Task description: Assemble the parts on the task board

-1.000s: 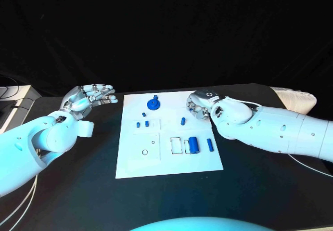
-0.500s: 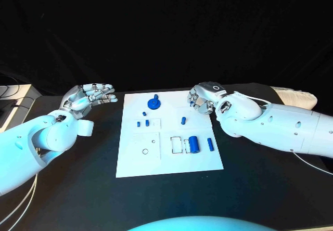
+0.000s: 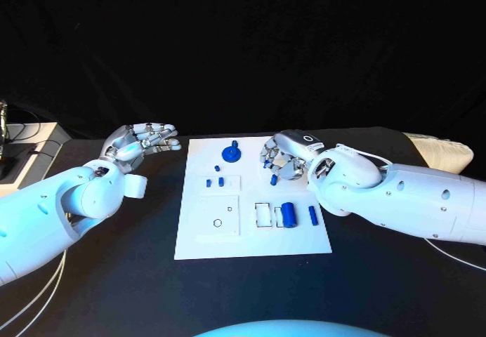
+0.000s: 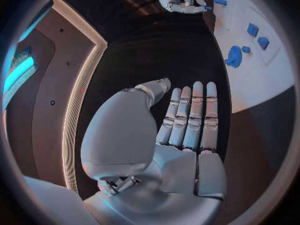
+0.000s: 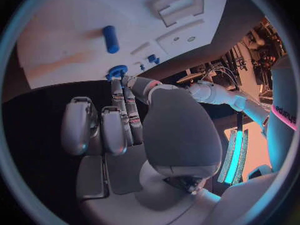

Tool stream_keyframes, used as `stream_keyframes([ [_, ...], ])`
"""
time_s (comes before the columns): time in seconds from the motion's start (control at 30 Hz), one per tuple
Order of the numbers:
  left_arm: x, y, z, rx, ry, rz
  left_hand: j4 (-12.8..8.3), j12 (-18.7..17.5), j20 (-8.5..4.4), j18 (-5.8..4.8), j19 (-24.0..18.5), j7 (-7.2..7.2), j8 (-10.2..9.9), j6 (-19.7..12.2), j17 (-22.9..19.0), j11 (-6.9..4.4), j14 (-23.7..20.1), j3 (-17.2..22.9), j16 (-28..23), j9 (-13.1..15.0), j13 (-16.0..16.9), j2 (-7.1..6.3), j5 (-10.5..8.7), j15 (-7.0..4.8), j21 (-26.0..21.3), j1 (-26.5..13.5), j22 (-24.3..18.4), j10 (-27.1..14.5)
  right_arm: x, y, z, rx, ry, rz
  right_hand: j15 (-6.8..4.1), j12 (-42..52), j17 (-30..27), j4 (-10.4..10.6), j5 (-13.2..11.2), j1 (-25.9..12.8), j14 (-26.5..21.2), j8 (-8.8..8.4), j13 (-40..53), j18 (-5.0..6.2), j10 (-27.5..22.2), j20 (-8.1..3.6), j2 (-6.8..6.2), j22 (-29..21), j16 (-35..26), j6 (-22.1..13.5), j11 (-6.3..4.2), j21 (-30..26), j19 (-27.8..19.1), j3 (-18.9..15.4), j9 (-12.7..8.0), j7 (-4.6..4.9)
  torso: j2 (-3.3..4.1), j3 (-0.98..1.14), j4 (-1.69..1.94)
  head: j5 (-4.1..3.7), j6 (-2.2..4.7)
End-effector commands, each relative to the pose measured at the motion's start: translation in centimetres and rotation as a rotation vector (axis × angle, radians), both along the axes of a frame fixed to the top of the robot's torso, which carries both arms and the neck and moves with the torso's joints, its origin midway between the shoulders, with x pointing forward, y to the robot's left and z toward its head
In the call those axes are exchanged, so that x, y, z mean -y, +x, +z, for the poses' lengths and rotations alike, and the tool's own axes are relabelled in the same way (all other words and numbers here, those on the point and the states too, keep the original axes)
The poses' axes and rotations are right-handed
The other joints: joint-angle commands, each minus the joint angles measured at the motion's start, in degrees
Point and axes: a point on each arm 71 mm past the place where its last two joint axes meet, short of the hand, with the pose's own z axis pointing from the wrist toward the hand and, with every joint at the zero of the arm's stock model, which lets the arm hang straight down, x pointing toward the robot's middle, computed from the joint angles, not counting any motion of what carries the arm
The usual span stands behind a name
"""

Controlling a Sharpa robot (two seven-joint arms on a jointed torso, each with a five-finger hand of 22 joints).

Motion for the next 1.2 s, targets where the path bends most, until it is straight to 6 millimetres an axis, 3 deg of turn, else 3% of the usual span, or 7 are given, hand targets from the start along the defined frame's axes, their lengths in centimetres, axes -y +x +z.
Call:
stream_keyframes([
  [0.03, 0.4, 0.0, 0.2, 0.010, -0.010, 0.007, -0.22, -0.34, 0.11, 0.56, 0.31, 0.39, -0.08, 0.00, 0.06, 0.25, 0.23, -0.27, -0.27, -0.08, -0.02, -0.16, 0.01, 0.11, -0.33, 0.19, -0.10, -0.04, -1.7, -0.9, -0.4, 0.003, 0.007, 0.069, -0.51, 0.07, -0.14, -0.29, 0.22, -0.11, 1.98, 0.33, -0.05, -0.51, 1.78, -0.41, 0.24, 4.71, 0.25, 0.39, -1.25, -0.13, 1.23, 0.23, 0.09, -0.11, -0.14, -0.10, 0.05, 1.38, -0.29],
  [0.2, 0.6, 0.0, 0.2, 0.012, -0.010, 0.029, -0.22, -0.35, 0.13, 0.55, 0.30, 0.39, -0.09, 0.01, 0.07, 0.25, 0.22, -0.30, -0.33, -0.09, -0.01, -0.17, 0.01, 0.12, -0.37, 0.17, -0.13, -0.03, -4.1, -1.9, -1.7, 0.008, 0.001, 0.130, -0.53, 0.01, -0.19, -0.34, 0.29, -0.12, 1.97, 0.32, -0.07, -0.48, 1.78, -0.43, 0.24, 4.64, 0.24, 0.36, -1.24, -0.28, 1.19, 0.31, 0.11, -0.09, -0.07, -0.12, -0.01, 2.99, -0.48],
  [0.37, 0.9, 0.0, 0.3, 0.011, -0.012, 0.043, -0.20, -0.36, 0.13, 0.55, 0.30, 0.39, -0.08, 0.03, 0.09, 0.24, 0.23, -0.32, -0.38, -0.09, 0.00, -0.16, 0.02, 0.13, -0.41, 0.15, -0.15, -0.01, -5.7, -2.4, -3.1, 0.001, -0.012, 0.161, -0.53, -0.01, -0.23, -0.36, 0.32, -0.11, 1.96, 0.32, -0.07, -0.47, 1.79, -0.44, 0.23, 4.62, 0.23, 0.35, -1.24, -0.34, 1.18, 0.34, 0.12, -0.09, 0.00, -0.15, 0.17, 4.07, -0.84],
  [0.57, 1.3, -0.1, 0.4, 0.011, -0.016, 0.039, -0.19, -0.37, 0.14, 0.55, 0.30, 0.39, -0.08, 0.05, 0.11, 0.24, 0.24, -0.34, -0.43, -0.10, 0.01, -0.16, 0.02, 0.13, -0.44, 0.13, -0.18, 0.02, -6.9, -2.7, -4.2, -0.019, -0.016, 0.182, -0.53, -0.04, -0.21, -0.38, 0.36, -0.13, 1.96, 0.31, -0.08, -0.47, 1.79, -0.45, 0.21, 4.63, 0.24, 0.34, -1.23, -0.33, 1.18, 0.37, 0.13, -0.07, 0.05, -0.23, 0.25, 4.74, -1.22],
  [0.63, 1.4, -0.1, 0.4, 0.011, -0.017, 0.036, -0.19, -0.37, 0.14, 0.55, 0.30, 0.39, -0.08, 0.05, 0.11, 0.24, 0.24, -0.34, -0.43, -0.10, 0.01, -0.16, 0.02, 0.13, -0.44, 0.13, -0.18, 0.02, -7.2, -2.9, -4.5, -0.025, -0.015, 0.190, -0.53, -0.04, -0.21, -0.38, 0.36, -0.13, 1.96, 0.31, -0.08, -0.47, 1.79, -0.45, 0.21, 4.63, 0.24, 0.34, -1.23, -0.33, 1.18, 0.37, 0.13, -0.07, 0.06, -0.12, 0.17, 5.00, -1.37],
  [1.2, 1.4, -0.1, 0.4, 0.007, -0.017, 0.032, -0.21, -0.50, 0.19, 0.56, 0.30, 0.38, -0.10, 0.14, 0.21, 0.25, 0.24, -0.38, -0.85, -0.14, 0.03, -0.09, 0.15, 0.16, -0.68, 0.18, -0.35, 0.03, -8.0, -3.7, -5.4, -0.055, -0.039, 0.221, -0.53, -0.07, -0.37, -0.40, 0.38, -0.15, 1.93, 0.31, -0.09, -0.45, 1.81, -0.46, 0.19, 4.58, 0.17, 0.33, -1.22, -0.44, 1.16, 0.39, 0.15, -0.05, 0.03, -0.03, 0.07, 5.70, -2.24],
])
